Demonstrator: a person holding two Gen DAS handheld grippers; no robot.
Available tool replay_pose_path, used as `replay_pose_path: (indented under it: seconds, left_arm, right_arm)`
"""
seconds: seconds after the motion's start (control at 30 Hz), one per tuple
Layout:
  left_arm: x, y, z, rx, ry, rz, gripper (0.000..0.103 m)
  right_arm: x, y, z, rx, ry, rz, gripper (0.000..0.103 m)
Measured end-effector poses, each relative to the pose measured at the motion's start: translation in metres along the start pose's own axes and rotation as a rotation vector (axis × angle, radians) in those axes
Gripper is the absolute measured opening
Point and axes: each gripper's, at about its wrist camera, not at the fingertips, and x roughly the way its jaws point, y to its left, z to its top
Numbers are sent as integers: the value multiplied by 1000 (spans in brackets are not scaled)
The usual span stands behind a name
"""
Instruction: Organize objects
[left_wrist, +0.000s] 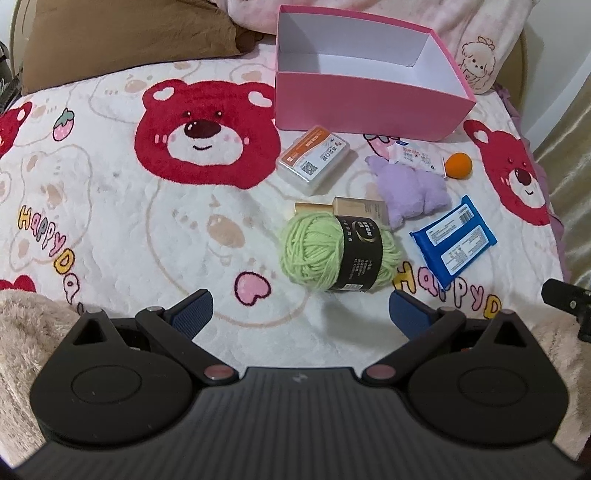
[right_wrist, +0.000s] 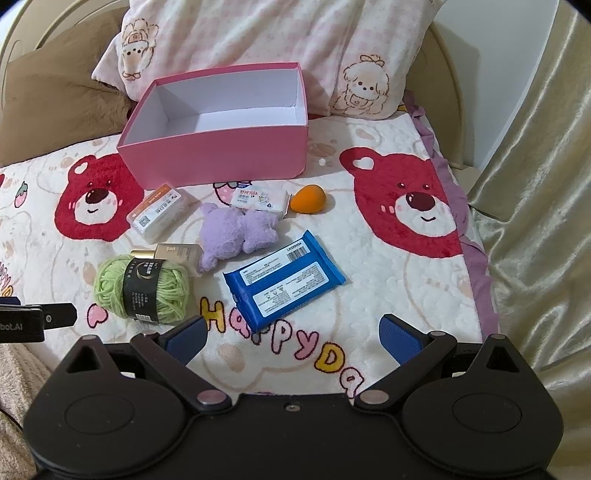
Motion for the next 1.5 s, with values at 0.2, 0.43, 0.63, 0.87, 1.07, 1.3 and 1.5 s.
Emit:
replay_pose_path:
  seconds: [0.2, 0.43, 0.63, 0.87, 1.07, 1.3, 1.5]
  left_arm:
    - [-2, 2, 0, -3, -12, -6, 103]
    - [-3, 1, 1, -7, -7, -8, 103]
    - [-4, 1, -1, -14, 2, -4, 103]
    - [-6, 4, -3, -20, -23, -15, 103]
    - [-9, 4, -4, -18, -25, -25, 103]
    - [-11, 4, -6, -14, -26, -28, 103]
    - [-16, 4, -7, -7, -30, -35, 103]
  right_arm:
    - [2, 0, 0, 2, 4, -3, 101]
    - [2, 0, -2, 1, 4, -9, 101]
    - [2, 0, -1, 1, 5, -9, 101]
    - [1, 0, -1, -1, 3, -10, 101]
    - [0, -1, -1, -2, 1, -14, 101]
    - [-1, -2, -2, -7, 0, -16, 101]
    - [-4, -1, -1, -10, -4, -18, 101]
